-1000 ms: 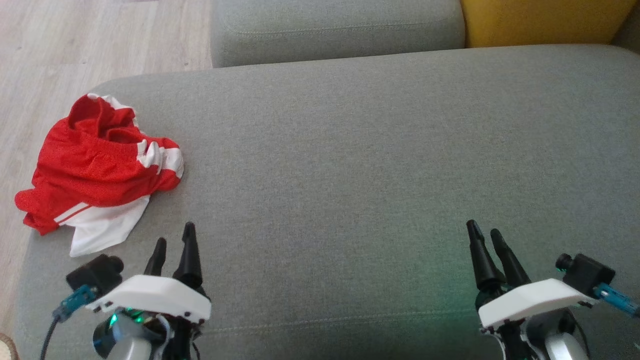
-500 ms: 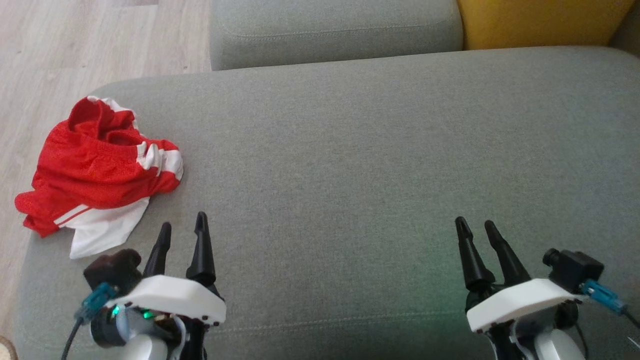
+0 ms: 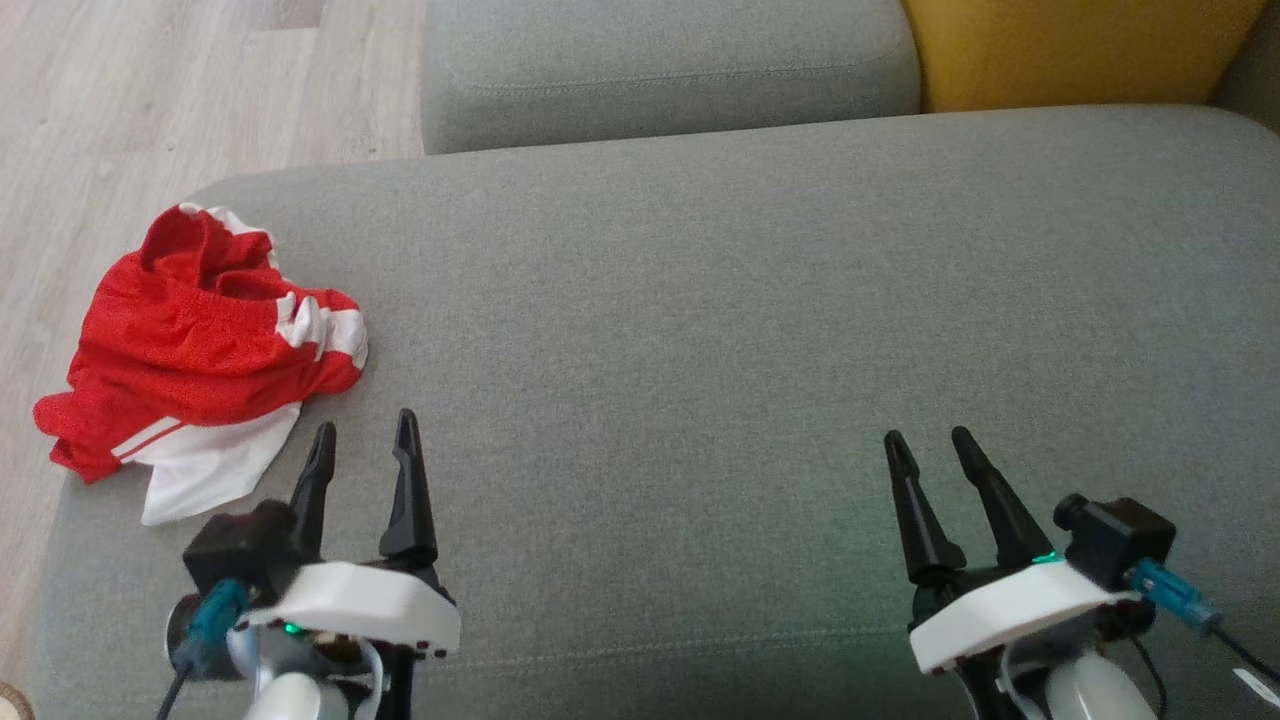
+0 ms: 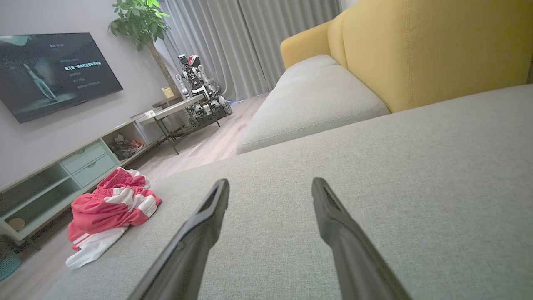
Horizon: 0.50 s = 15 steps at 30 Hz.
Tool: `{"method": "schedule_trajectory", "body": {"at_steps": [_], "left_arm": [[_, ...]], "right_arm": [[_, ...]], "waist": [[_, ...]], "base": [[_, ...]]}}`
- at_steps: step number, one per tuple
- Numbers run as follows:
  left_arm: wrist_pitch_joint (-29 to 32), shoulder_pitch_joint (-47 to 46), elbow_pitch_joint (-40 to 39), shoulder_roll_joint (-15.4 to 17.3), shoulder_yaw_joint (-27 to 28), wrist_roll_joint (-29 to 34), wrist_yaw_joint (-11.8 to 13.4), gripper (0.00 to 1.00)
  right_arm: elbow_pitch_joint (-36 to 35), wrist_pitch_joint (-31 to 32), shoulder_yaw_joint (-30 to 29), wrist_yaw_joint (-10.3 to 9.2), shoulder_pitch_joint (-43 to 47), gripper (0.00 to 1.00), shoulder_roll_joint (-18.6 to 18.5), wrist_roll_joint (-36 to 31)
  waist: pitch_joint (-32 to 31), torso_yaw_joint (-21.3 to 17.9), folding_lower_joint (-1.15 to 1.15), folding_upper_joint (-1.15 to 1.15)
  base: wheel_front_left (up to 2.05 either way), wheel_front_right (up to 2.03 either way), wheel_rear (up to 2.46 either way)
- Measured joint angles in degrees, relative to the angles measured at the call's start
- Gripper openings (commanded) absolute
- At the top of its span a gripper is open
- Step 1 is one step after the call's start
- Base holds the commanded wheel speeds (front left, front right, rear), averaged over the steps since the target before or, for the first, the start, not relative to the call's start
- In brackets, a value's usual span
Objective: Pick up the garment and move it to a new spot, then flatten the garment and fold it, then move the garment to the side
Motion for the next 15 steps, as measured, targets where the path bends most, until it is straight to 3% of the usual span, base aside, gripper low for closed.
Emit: {"method": "schedule_trajectory", "body": {"at_steps": [15], "left_arm": [[-2.43,2.25,-1.30,-1.99,1.37,10.77,-2.67,1.00]], "right_arm": [[-0.59,-2.53,1.30,0.00,0.00,1.00,-0.10,-9.53]], "waist": [[-0.62,-0.28,0.00,0.00]], "base": [[0.00,0.00,0.00]]}}
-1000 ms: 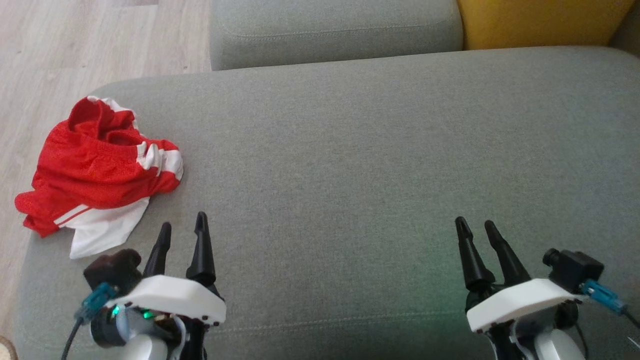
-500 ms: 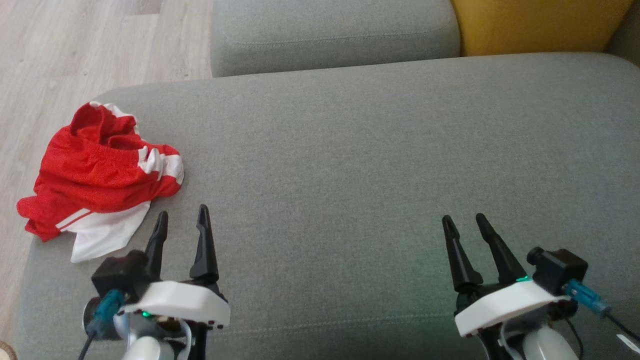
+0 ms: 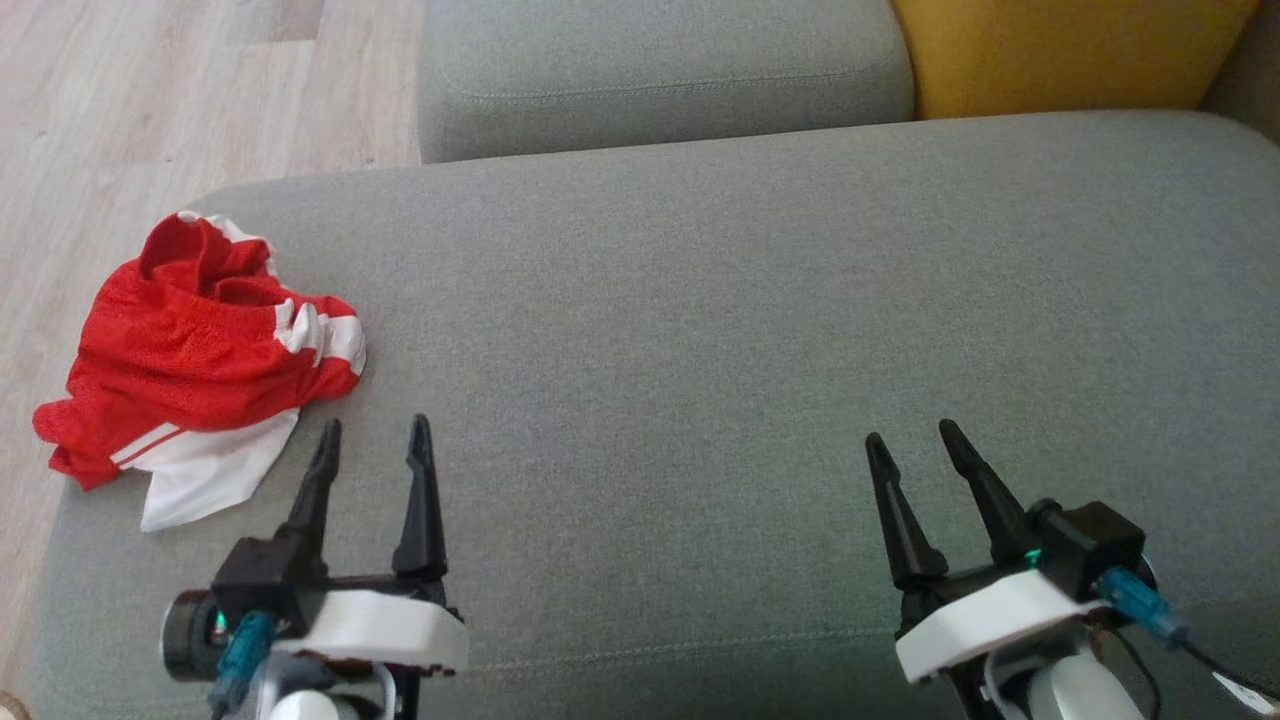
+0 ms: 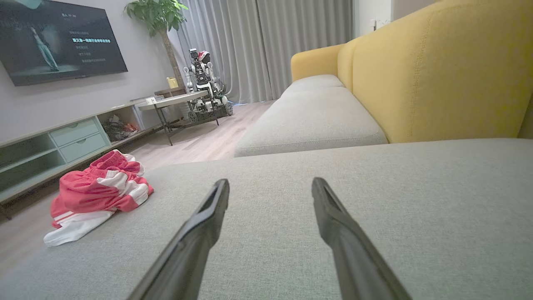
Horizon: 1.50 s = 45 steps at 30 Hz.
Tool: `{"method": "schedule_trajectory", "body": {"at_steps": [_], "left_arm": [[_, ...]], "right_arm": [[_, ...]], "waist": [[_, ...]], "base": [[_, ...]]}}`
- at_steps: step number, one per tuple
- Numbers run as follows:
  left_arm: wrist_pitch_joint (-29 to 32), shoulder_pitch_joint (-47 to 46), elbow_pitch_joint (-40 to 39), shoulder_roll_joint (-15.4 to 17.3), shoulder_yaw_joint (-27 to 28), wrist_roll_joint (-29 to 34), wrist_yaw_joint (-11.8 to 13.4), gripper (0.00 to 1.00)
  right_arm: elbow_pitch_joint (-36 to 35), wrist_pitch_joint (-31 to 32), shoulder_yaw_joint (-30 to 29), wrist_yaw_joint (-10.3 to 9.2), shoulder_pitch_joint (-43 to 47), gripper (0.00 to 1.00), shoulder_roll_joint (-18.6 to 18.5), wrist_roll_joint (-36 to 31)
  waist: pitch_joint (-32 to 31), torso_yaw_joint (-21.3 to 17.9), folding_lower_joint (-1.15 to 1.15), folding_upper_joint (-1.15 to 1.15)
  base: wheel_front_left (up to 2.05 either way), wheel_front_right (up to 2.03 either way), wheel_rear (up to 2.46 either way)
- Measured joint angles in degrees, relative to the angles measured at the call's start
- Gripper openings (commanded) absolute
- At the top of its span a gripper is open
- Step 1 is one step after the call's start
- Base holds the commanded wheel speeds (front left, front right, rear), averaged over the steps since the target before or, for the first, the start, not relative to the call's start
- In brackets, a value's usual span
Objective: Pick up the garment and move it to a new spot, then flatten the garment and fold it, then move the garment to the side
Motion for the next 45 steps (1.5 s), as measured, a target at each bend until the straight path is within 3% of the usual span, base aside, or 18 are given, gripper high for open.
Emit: {"method": "schedule_trajectory", "body": {"at_steps": [16,25,36,45], "left_arm": [[-2.49,2.17,-0.02,-2.07,2.59,11.71,-3.57,1.00],[-2.49,2.18,0.97,-3.21,3.82,12.48,-5.50,1.00],[-2.49,2.21,1.42,-3.66,4.79,12.99,-6.06,1.00],[-2.49,2.21,1.34,-4.06,4.72,13.99,-6.17,1.00]], "right_arm": [[-0.21,-2.70,1.13,0.00,0.00,1.00,-0.04,-9.49],[-0.31,-2.75,1.09,0.00,0.00,1.00,-0.05,-9.58],[-0.48,-2.75,1.00,0.00,0.02,1.00,-0.07,-9.58],[-0.67,-2.76,0.66,0.00,0.24,1.00,-0.08,-10.11]], "waist": [[-0.30,-0.47,0.00,0.00],[-0.56,-0.23,0.00,0.00],[-0.65,0.12,0.00,0.00],[-0.51,3.21,0.00,0.00]], "base": [[0.00,0.00,0.00],[0.00,0.00,0.00],[0.00,0.00,0.00],[0.00,0.00,0.00]]}}
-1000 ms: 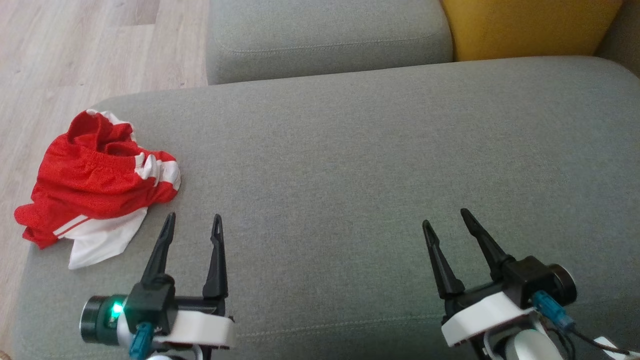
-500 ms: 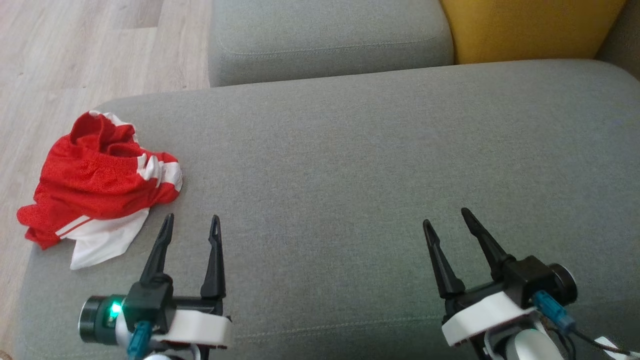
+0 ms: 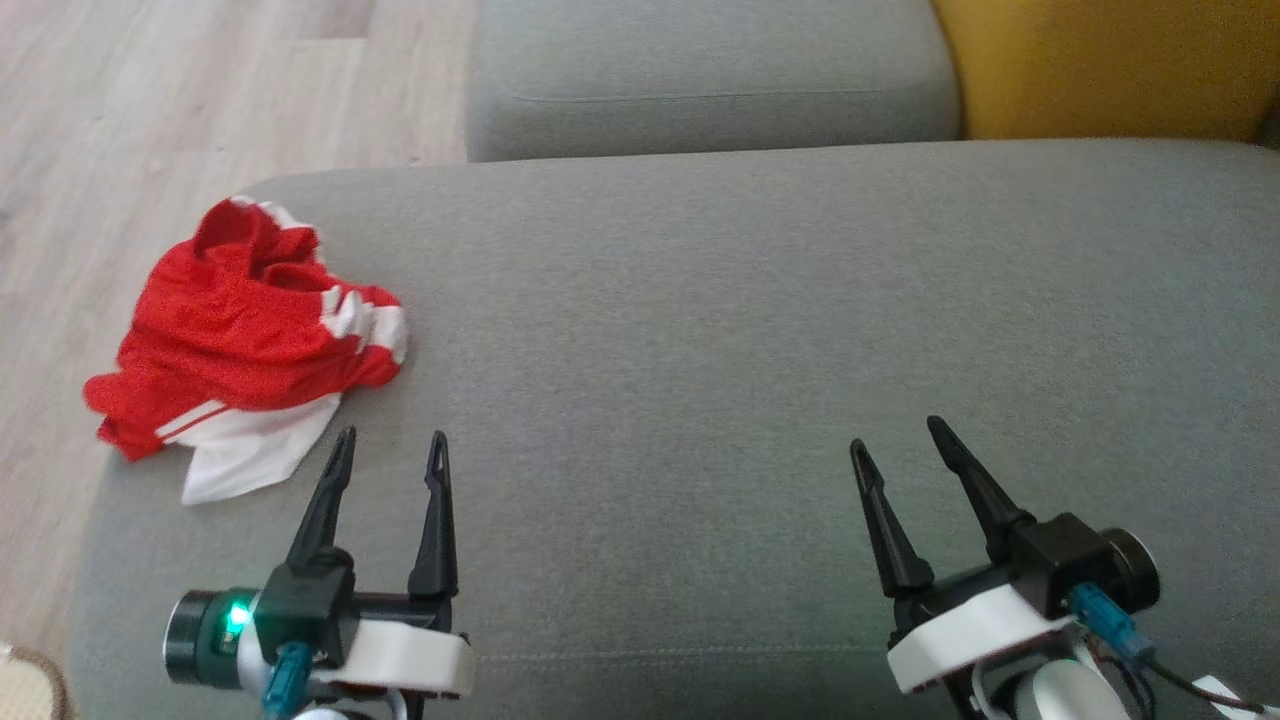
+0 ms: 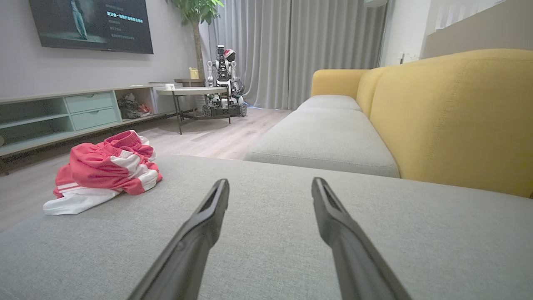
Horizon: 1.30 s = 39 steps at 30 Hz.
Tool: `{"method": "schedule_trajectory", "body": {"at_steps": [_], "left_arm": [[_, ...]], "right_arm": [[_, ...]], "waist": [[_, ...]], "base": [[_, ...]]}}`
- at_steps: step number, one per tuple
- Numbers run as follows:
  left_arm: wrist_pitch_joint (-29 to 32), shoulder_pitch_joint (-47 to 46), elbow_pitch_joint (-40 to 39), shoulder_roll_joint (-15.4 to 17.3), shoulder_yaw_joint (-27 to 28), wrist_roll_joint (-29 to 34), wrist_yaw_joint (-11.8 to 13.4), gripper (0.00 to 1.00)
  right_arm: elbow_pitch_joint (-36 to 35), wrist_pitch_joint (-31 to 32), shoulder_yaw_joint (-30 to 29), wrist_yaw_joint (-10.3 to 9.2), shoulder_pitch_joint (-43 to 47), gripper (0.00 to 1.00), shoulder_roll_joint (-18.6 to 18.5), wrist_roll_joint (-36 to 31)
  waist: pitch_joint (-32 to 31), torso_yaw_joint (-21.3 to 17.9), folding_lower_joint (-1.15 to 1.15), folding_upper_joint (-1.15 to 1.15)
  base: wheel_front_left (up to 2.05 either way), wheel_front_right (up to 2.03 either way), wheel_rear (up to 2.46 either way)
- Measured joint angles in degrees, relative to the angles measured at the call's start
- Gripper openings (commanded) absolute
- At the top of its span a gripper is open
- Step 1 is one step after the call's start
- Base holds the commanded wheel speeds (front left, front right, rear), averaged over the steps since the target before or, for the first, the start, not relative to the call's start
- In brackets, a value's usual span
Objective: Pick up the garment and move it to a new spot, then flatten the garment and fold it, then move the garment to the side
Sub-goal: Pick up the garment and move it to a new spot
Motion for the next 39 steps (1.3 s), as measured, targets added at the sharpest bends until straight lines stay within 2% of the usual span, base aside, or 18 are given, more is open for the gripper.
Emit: {"method": "schedule_trajectory", "body": {"at_steps": [14,22,32,39], "left_arm": [[0.00,1.43,-0.03,0.02,0.10,0.53,1.01,1.00],[0.00,2.24,-1.31,0.68,1.91,0.49,1.69,1.00],[-0.01,0.85,-3.85,1.37,2.03,1.08,2.03,1.00],[-0.32,-15.67,-3.57,5.64,3.67,1.09,-1.45,1.00]], "right_arm": [[-0.42,0.00,0.41,0.00,2.10,1.00,0.01,-0.64],[-0.43,0.00,0.57,0.00,2.21,1.00,0.01,-1.05],[-0.43,0.00,0.63,0.00,2.28,1.00,0.01,-2.09],[-0.47,0.00,0.66,0.00,1.31,1.00,0.01,-4.60]], "waist": [[-0.02,10.21,0.00,0.00],[0.40,15.87,0.00,0.00],[2.56,17.76,0.00,0.00],[6.51,16.96,0.00,0.00]], "base": [[0.00,0.00,0.00],[0.00,0.00,0.00],[0.00,0.00,0.00],[0.00,0.00,0.00]]}}
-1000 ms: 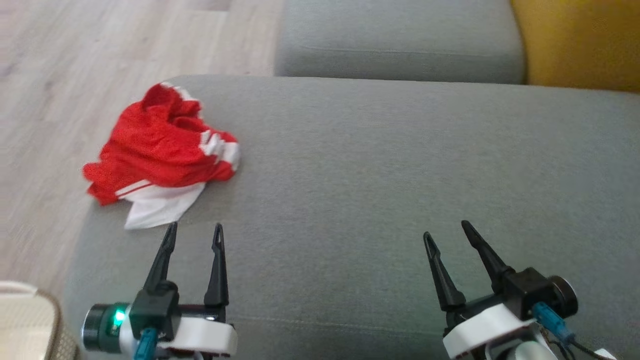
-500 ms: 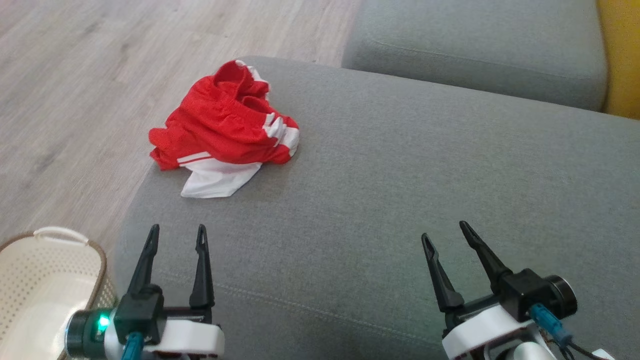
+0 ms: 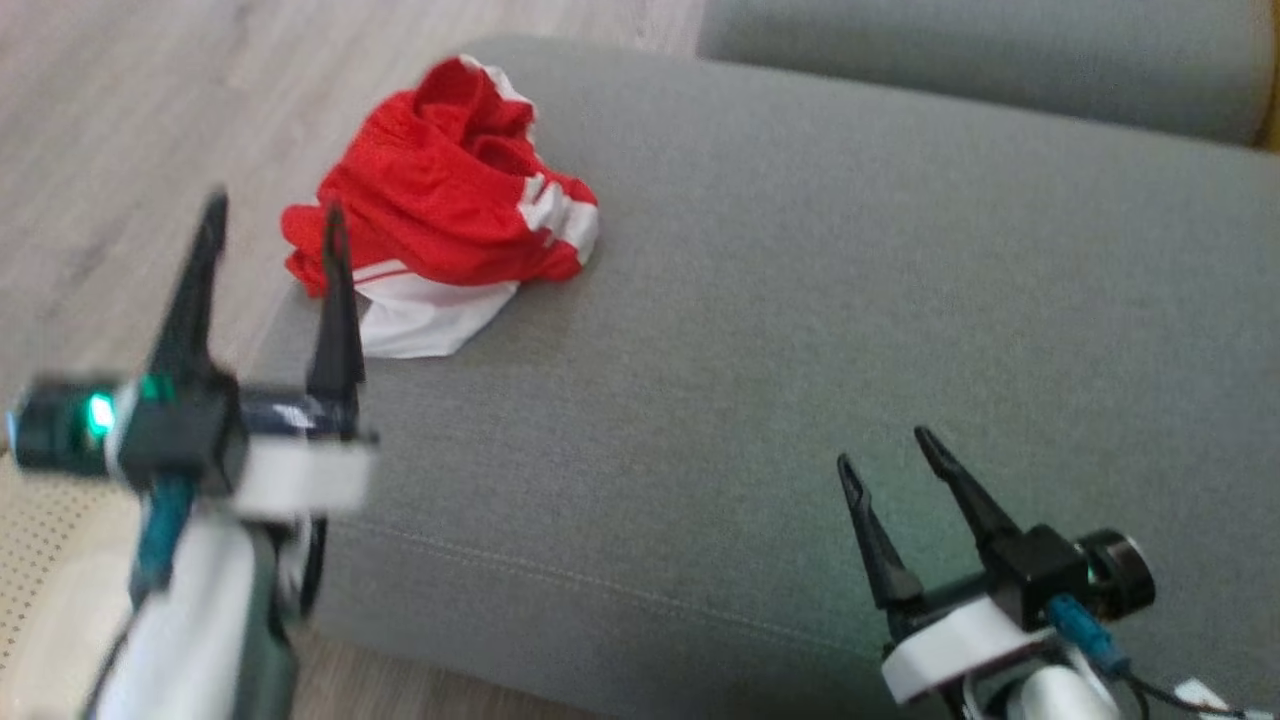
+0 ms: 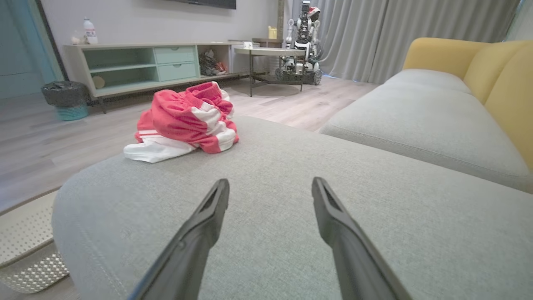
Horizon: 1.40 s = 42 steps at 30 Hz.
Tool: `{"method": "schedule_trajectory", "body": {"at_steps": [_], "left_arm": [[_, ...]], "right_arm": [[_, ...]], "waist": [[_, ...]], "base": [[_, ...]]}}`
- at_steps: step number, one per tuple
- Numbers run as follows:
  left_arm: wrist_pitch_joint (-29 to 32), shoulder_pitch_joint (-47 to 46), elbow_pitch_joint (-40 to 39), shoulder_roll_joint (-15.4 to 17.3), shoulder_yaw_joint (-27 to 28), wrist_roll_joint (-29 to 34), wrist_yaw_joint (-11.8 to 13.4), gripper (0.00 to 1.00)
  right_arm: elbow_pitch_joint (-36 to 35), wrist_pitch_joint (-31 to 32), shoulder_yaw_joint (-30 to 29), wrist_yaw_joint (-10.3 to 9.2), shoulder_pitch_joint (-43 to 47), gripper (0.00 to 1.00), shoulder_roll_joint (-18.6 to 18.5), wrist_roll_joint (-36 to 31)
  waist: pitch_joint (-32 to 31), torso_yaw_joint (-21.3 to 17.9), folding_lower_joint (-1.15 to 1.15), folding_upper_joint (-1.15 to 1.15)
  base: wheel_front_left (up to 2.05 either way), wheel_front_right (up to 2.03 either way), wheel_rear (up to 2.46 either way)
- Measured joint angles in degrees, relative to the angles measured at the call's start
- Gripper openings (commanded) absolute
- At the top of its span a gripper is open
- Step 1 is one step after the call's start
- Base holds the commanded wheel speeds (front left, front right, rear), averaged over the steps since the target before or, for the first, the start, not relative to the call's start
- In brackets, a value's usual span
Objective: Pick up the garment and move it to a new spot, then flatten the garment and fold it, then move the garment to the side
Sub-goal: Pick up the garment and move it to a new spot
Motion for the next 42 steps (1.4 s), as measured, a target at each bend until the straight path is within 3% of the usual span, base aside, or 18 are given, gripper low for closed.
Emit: {"method": "schedule_trajectory", "body": {"at_steps": [6,8,15,19,26,32,33,34,42], "left_arm": [[-0.13,-13.83,11.49,-0.13,2.32,-3.77,-3.18,1.00],[0.11,-20.07,18.47,-1.35,4.69,-8.35,-4.60,1.00],[13.59,-42.69,40.64,-0.90,5.70,-11.94,-7.54,1.00],[21.98,-51.03,51.50,0.03,5.67,-12.25,-7.40,1.00],[30.92,-55.91,65.41,5.13,5.47,-10.24,-5.27,1.00],[30.84,-58.20,68.79,5.68,5.24,-10.29,-5.38,1.00],[29.86,-58.20,68.87,5.90,5.21,-10.29,-5.44,0.15],[28.33,-58.20,68.86,6.11,5.04,-10.24,-5.44,0.00],[12.69,-58.55,66.64,6.59,2.53,-9.04,-7.80,0.00]], "right_arm": [[-0.51,0.00,-0.49,0.00,-4.24,1.00,-0.35,-2.24],[-1.05,0.00,-0.49,0.00,-5.95,1.00,-1.34,-2.53],[-2.36,0.00,-0.99,0.00,-11.62,1.00,-5.23,-2.53],[-2.77,0.00,-0.32,0.00,-14.76,1.00,-5.76,-2.50],[-3.03,-0.01,-0.29,0.00,-15.12,1.00,-5.80,-2.43],[-3.20,-0.01,-0.86,0.00,-15.24,1.00,-5.89,-2.14],[-3.31,-0.01,-0.86,0.00,-15.34,1.00,-5.88,-2.04],[-3.32,-0.01,-0.86,0.00,-15.58,1.00,-5.87,-2.01],[-2.86,-0.01,-0.09,0.00,-16.88,1.00,-4.75,-1.90]], "waist": [[4.91,-1.38,0.00,0.00],[7.34,-2.02,0.00,0.00],[16.88,-4.16,0.02,0.00],[21.70,-5.86,0.03,0.00],[25.92,-11.24,0.01,0.00],[27.86,-13.00,0.00,0.00],[27.99,-13.17,0.00,0.00],[28.08,-13.29,0.00,0.00],[25.26,-13.87,0.00,0.00]], "base": [[0.00,0.00,0.00],[0.00,0.00,0.00],[0.00,0.00,0.00],[0.00,0.00,0.00],[0.00,0.00,0.00],[0.00,0.00,0.00],[0.00,0.00,0.00],[0.00,0.00,0.00],[0.00,0.00,0.00]]}}
